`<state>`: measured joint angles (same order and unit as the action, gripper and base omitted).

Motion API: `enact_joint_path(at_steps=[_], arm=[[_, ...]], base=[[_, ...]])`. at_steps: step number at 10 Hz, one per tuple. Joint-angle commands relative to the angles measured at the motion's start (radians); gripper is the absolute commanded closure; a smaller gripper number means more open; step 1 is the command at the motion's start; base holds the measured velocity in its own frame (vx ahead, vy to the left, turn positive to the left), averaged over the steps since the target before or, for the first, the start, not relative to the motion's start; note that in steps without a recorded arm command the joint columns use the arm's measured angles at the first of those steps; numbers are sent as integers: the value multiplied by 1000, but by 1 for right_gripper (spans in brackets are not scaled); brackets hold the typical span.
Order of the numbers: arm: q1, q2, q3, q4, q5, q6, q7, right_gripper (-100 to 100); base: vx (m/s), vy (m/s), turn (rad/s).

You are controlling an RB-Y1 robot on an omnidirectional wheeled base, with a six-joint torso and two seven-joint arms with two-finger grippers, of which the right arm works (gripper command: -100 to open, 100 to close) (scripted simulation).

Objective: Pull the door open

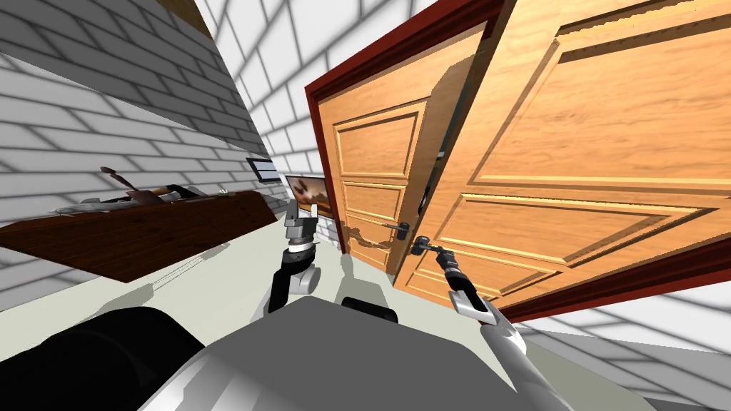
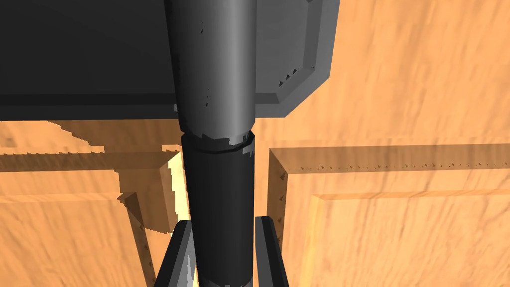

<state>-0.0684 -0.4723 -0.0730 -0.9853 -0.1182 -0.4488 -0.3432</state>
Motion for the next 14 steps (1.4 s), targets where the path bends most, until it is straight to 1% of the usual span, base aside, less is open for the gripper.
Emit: enact_joint_path(at_steps=[1,3,4,5,6,10,13,14], arm=[[12,-5,29,-22,4,-6,-21,100],[20,-16,57,-36,9,-16,-43,100],[22,-17,62,-39,10,-18,-47,100],[17,-29,52,-21,7,-16,-48,100],[38,-46,76,-38,10,-34,-71,100],[80,-88,128,-76,17,-79,-121,100],[110,-117,165,-103,21,-110,-156,100],[114,-121,170,-106,22,-114,-161,100]], base=[[-223,-83,151],[-209,-105,168],[-150,-80,116],[-63,-35,8],[-162,-53,91],[-201,-94,115],[-216,-79,94],[-175,-74,52]])
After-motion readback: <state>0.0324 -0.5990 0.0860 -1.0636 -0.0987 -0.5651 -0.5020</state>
